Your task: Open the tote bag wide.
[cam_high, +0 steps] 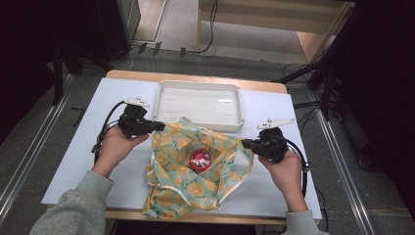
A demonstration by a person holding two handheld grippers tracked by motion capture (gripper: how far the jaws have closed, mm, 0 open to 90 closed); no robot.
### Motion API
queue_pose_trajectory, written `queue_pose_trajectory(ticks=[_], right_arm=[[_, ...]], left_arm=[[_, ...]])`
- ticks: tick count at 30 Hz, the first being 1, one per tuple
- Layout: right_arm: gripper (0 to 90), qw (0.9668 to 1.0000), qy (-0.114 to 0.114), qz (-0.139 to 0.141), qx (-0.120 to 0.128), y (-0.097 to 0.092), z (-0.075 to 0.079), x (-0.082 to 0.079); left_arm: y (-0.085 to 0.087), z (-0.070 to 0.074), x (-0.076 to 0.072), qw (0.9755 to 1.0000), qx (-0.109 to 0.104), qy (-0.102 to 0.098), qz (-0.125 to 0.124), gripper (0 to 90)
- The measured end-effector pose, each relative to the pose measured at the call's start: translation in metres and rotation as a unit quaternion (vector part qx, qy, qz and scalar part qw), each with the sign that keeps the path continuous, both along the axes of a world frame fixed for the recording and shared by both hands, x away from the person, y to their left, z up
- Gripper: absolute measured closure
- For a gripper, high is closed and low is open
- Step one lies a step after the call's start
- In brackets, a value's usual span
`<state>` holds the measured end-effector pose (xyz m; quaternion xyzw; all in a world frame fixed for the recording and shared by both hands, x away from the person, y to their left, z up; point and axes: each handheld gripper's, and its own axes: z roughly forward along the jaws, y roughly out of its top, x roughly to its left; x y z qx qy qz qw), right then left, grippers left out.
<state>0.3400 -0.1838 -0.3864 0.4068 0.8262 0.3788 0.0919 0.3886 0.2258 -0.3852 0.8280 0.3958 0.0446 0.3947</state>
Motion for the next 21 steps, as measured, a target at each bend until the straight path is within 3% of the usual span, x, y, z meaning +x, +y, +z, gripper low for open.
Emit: queue_pose_trajectory(ticks=[3,8,13,16,21], right_arm=[[90.0,1.0,0.004,-0.002,0.008,-0.001,-0.006,0.004],[90.0,0.9996,0.023,-0.008,0.016,-0.001,-0.021,0.012],[90.0,0.9993,0.022,-0.016,0.025,-0.002,-0.028,0.018],[90.0,0.9994,0.025,-0.015,0.019,0.0,-0.032,0.019],[78.5,0.9994,0.018,-0.016,0.027,-0.001,-0.028,0.015]], left_arm=[[0.001,-0.01,0.004,0.9999,-0.008,0.013,0.005,89.8],[0.001,-0.021,0.011,0.9996,-0.003,0.026,0.01,89.4],[0.002,-0.028,0.015,0.9991,-0.012,0.038,0.012,88.2],[0.0,-0.032,0.017,0.9988,-0.01,0.046,0.012,86.3],[-0.001,-0.028,0.013,0.9992,-0.008,0.038,0.009,76.1]])
